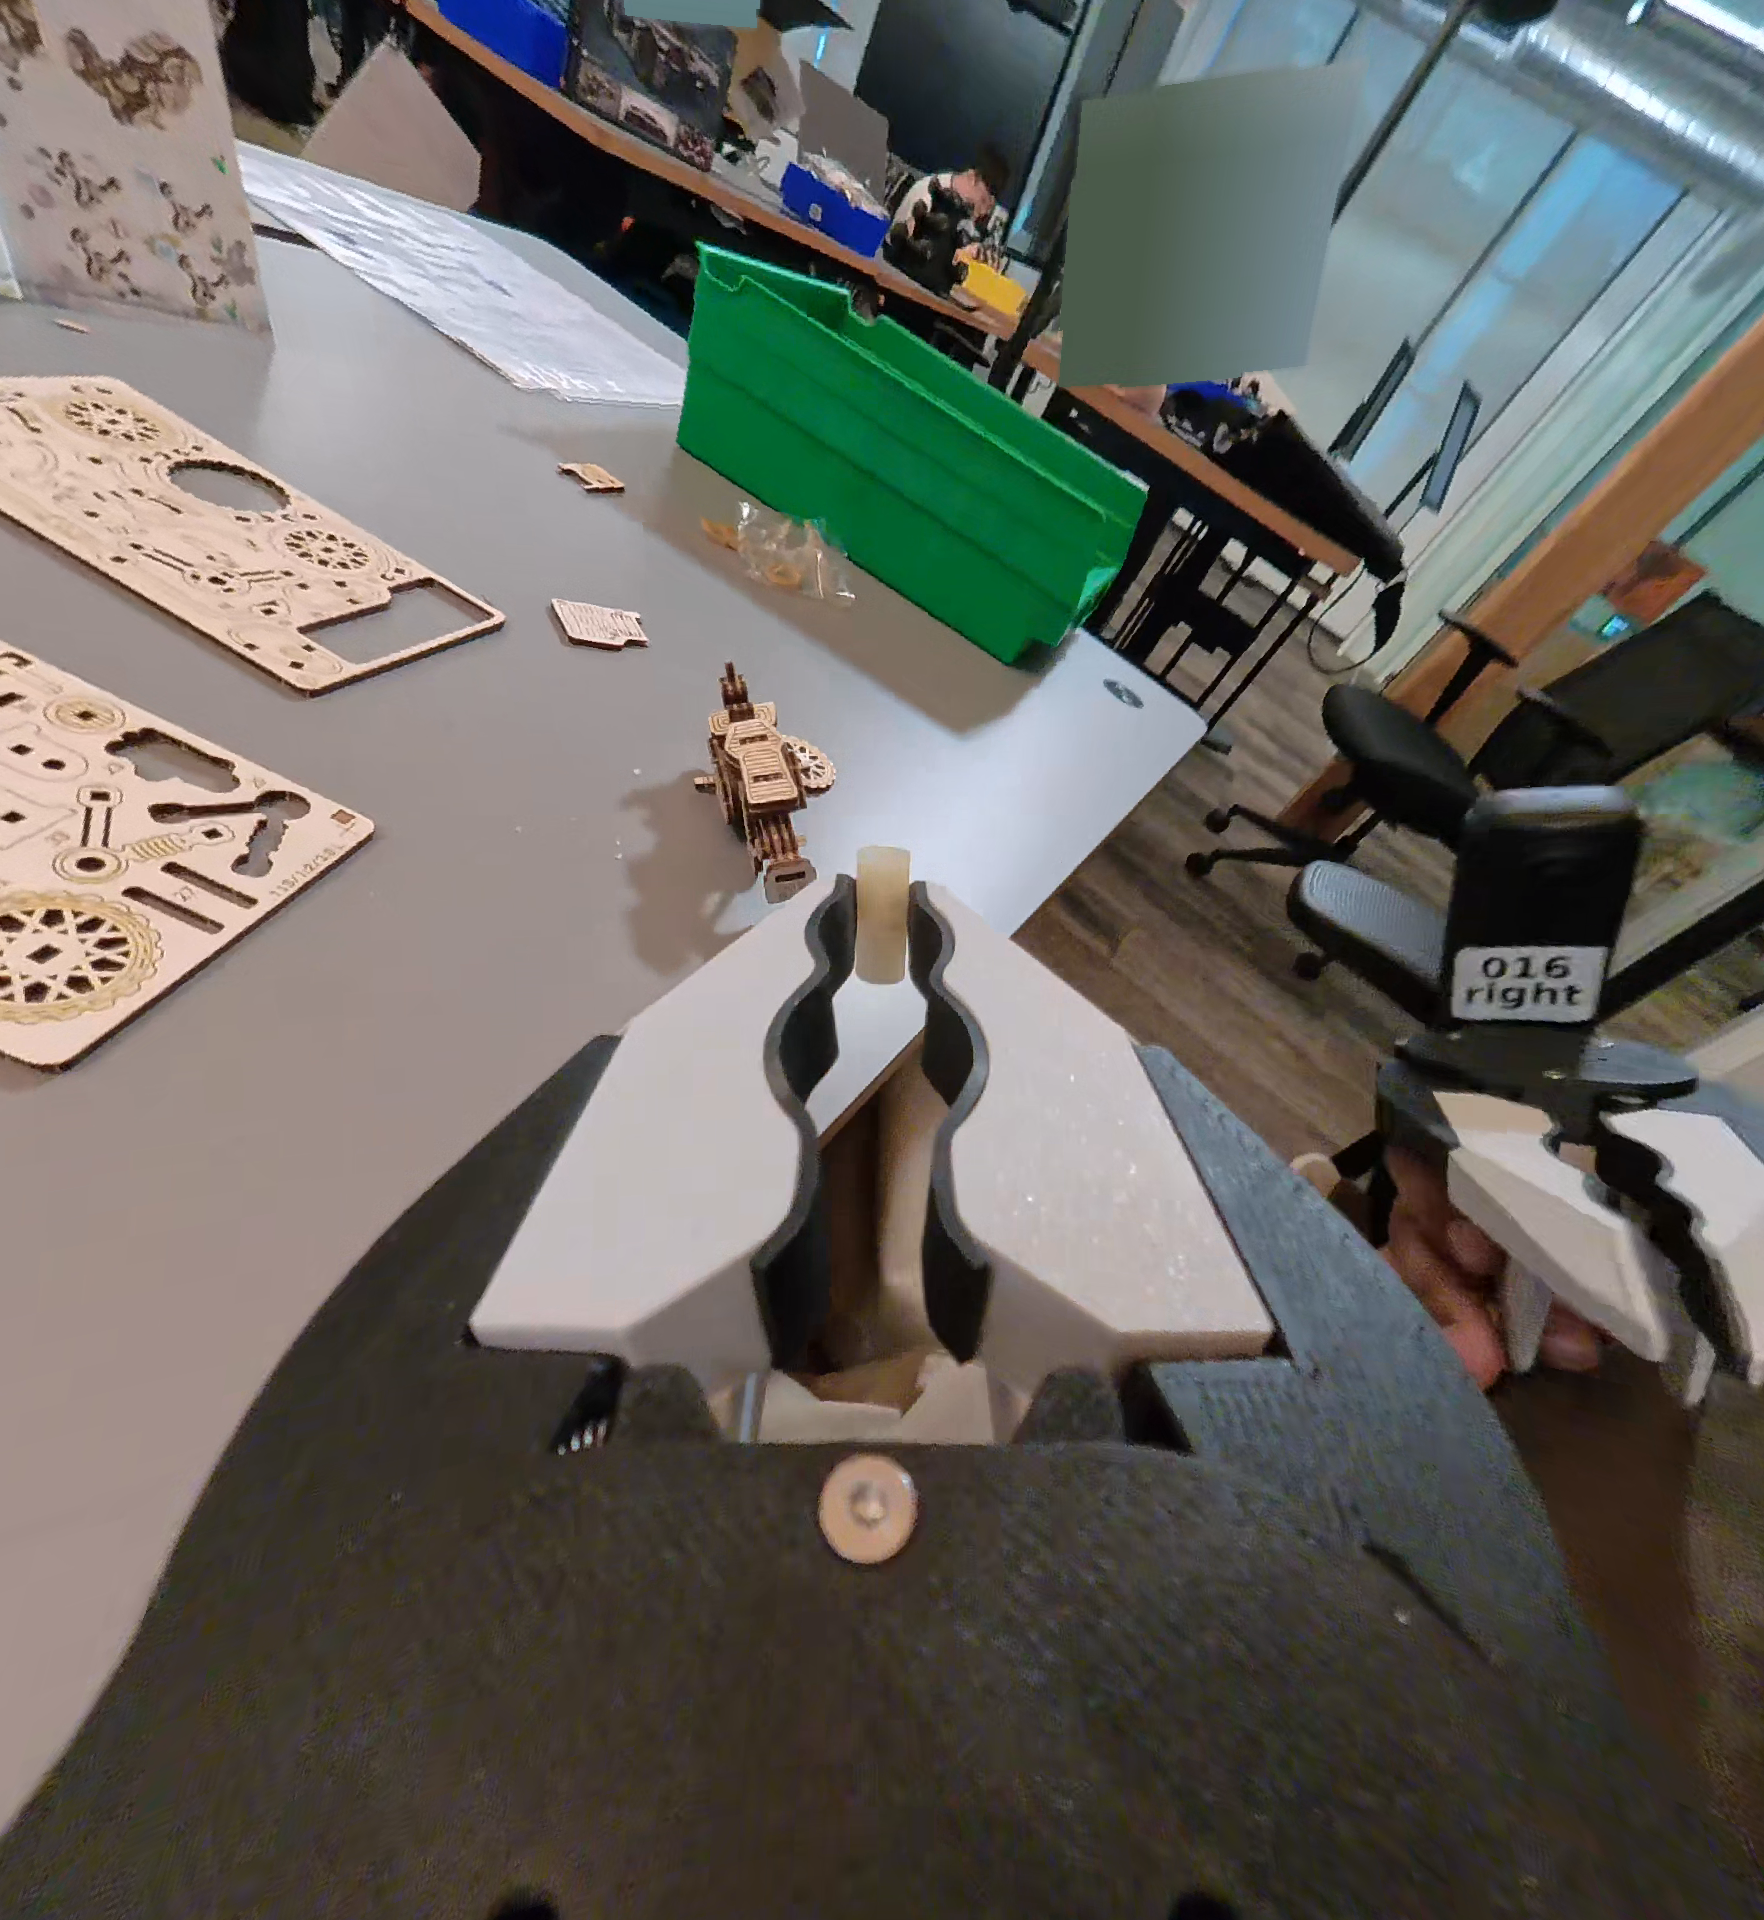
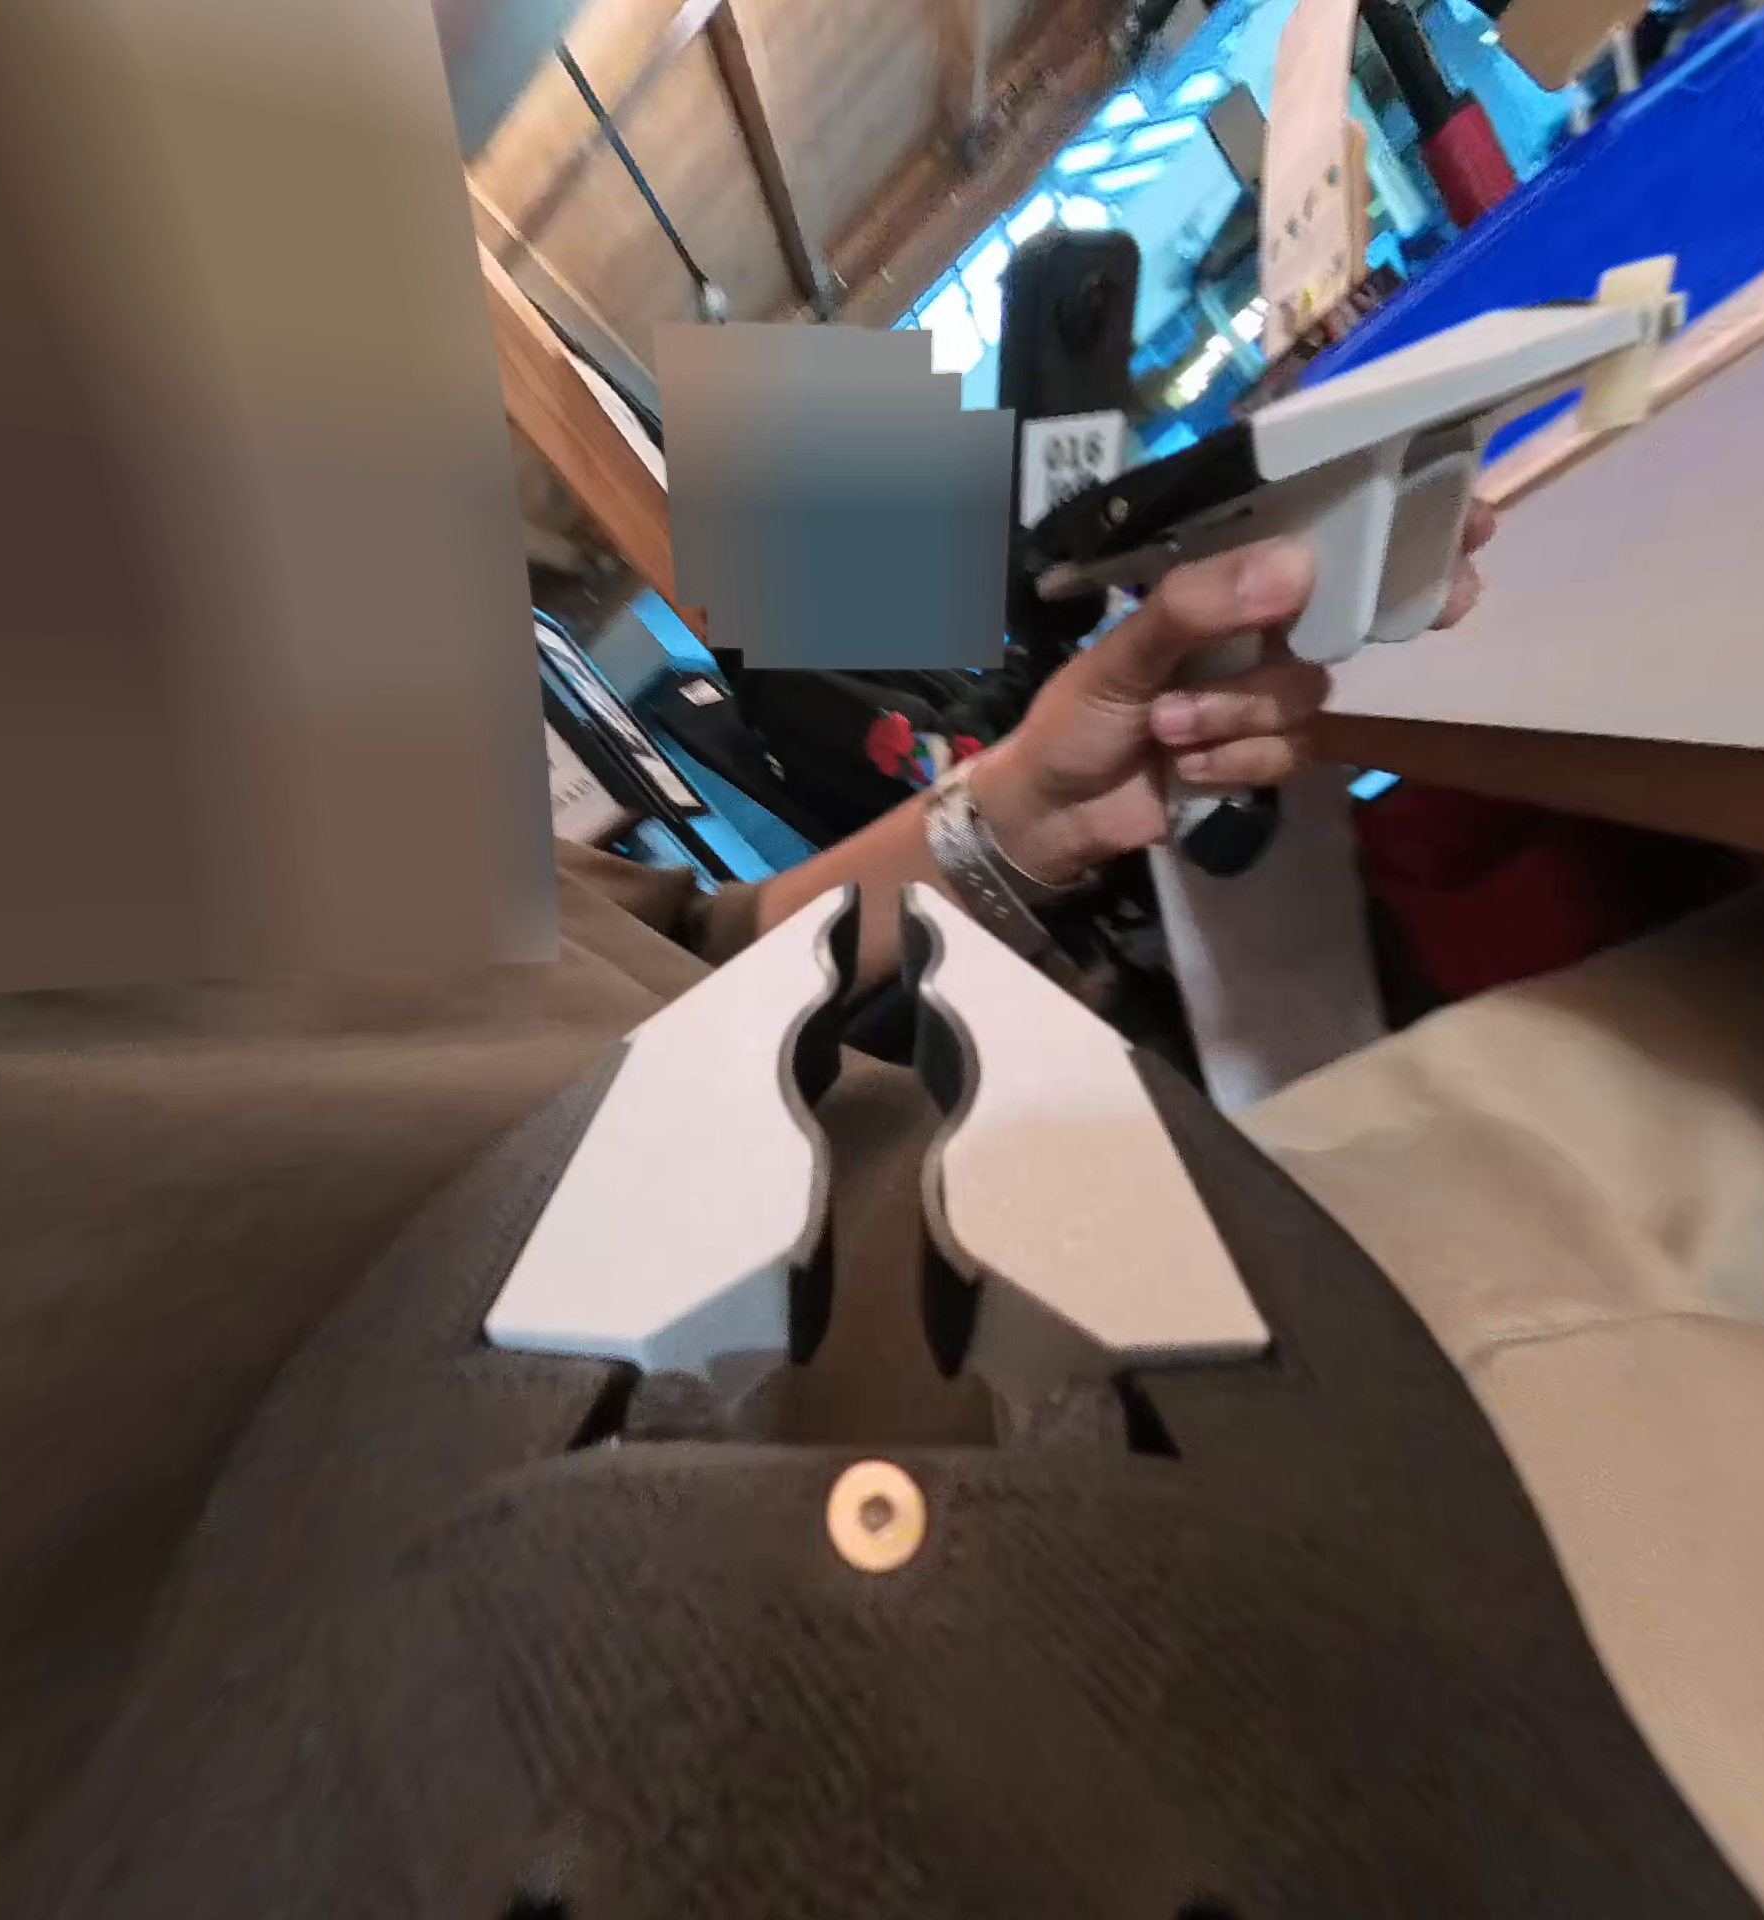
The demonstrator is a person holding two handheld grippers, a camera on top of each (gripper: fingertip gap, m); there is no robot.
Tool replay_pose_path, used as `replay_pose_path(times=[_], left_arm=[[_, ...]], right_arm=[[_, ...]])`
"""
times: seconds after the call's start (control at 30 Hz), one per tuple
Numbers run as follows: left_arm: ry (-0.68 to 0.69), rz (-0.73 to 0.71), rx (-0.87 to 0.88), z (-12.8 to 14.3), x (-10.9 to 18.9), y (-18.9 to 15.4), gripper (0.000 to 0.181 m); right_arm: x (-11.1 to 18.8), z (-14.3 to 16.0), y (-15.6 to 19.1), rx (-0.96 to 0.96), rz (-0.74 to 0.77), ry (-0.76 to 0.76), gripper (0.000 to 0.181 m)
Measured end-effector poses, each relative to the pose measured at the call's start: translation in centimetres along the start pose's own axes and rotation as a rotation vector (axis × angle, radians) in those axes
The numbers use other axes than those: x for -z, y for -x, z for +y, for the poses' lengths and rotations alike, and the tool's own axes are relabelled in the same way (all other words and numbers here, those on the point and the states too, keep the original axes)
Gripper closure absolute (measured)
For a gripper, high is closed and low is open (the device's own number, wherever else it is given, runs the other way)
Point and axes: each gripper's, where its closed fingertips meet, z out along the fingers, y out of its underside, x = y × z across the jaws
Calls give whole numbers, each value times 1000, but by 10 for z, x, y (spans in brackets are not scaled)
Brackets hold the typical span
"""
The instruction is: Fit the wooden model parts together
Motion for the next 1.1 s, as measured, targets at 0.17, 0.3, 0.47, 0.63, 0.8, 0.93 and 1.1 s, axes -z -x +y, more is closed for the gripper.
replay_pose_path(times=[0.17, 0.3, 0.47, 0.63, 0.8, 0.93, 1.1], left_arm=[[-20, -16, 0, -3, 4, 0, 174], [0, -10, -9, 0, -1, 0, 174], [3, 0, 6, 2, -3, 0, 174], [-3, 7, 19, 1, -3, 0, 174], [-1, 9, 27, 2, -4, -1, 174], [-7, 8, 16, 0, -3, -2, 174], [15, 19, -8, 3, -3, -4, 174]], right_arm=[[6, 3, 42, -96, -119, 46, 181], [9, 2, 58, -101, -146, 99, 181], [26, -1, 59, -195, -126, 102, 181], [44, -16, 28, 7, 52, 112, 181], [26, -47, -8, 174, 93, 2, 166], [9, -34, -37, 157, 164, 41, 161], [29, -60, -58, 313, 339, 47, 155]])
